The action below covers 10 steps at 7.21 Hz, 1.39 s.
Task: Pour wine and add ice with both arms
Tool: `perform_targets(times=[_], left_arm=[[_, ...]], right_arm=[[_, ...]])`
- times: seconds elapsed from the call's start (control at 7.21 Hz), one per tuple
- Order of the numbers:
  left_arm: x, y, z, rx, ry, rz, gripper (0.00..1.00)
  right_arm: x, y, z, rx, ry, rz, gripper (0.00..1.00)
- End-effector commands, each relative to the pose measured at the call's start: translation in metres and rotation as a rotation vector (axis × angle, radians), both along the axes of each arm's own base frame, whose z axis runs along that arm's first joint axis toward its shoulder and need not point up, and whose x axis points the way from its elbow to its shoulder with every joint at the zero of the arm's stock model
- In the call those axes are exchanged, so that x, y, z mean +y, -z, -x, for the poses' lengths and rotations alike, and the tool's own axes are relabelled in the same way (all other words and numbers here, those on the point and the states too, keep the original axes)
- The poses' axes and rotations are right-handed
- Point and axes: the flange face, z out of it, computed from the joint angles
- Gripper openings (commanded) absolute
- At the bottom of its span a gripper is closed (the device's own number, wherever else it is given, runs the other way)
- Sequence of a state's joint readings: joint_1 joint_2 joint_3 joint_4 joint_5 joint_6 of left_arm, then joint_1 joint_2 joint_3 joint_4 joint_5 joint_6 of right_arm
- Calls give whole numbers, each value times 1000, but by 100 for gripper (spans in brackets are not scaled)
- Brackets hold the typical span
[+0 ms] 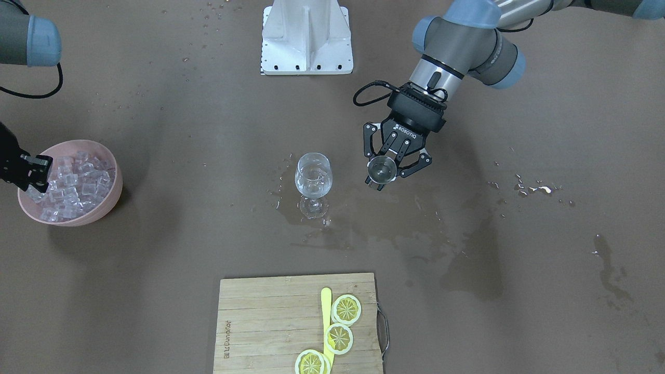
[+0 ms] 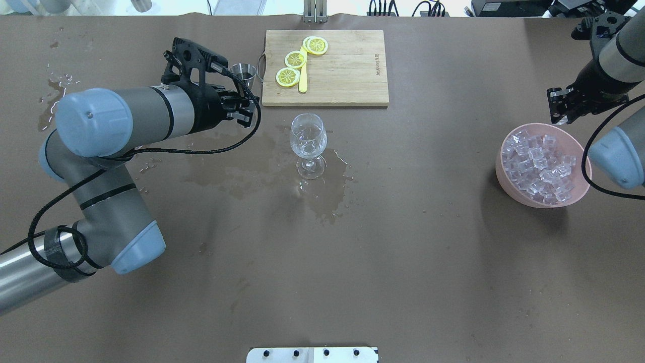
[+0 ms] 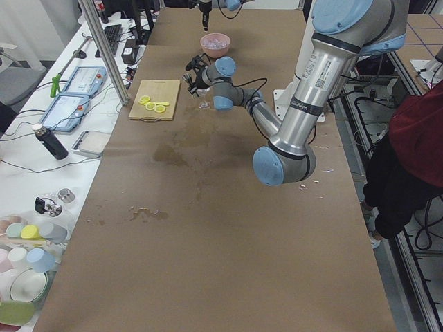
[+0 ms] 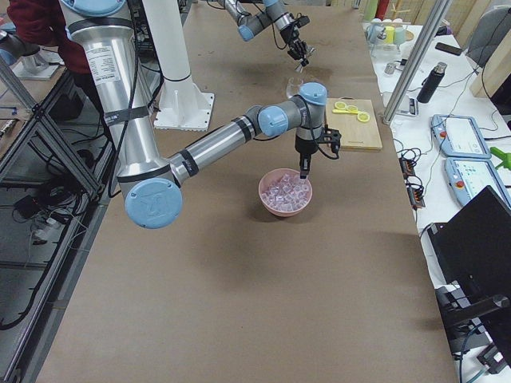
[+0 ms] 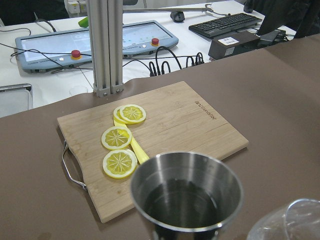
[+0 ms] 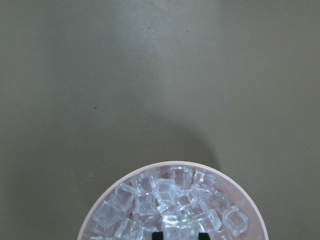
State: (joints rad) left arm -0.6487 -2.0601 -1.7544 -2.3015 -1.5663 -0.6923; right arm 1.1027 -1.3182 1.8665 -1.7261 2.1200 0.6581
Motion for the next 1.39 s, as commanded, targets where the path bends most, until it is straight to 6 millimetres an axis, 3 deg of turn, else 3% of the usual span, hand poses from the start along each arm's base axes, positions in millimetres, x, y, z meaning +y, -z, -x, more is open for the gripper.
perform_targets(times=[0.0,0.42,0.69,0.83,0.97,1.25], left_arm=[[16,4,-19,-84,29,-95,0],[31,3,-38,-169,61,-168,0],[30,-2,-41,-210,62,-153,0],[28,4,-41,-302,71,-238,0],[39,13,-49,-355,58,-268,0],[43,21,-55,-377,54,-263,0]], right_arm=[[-2,3,-1,-4,-2,-3,13],[-4,5,-6,-5,-12,-3,13],[-5,12,-9,-24,-15,-8,13],[-4,13,-8,-30,-14,-4,13],[-6,20,-8,-49,-11,-6,13],[-7,23,-10,-64,-14,-3,13]])
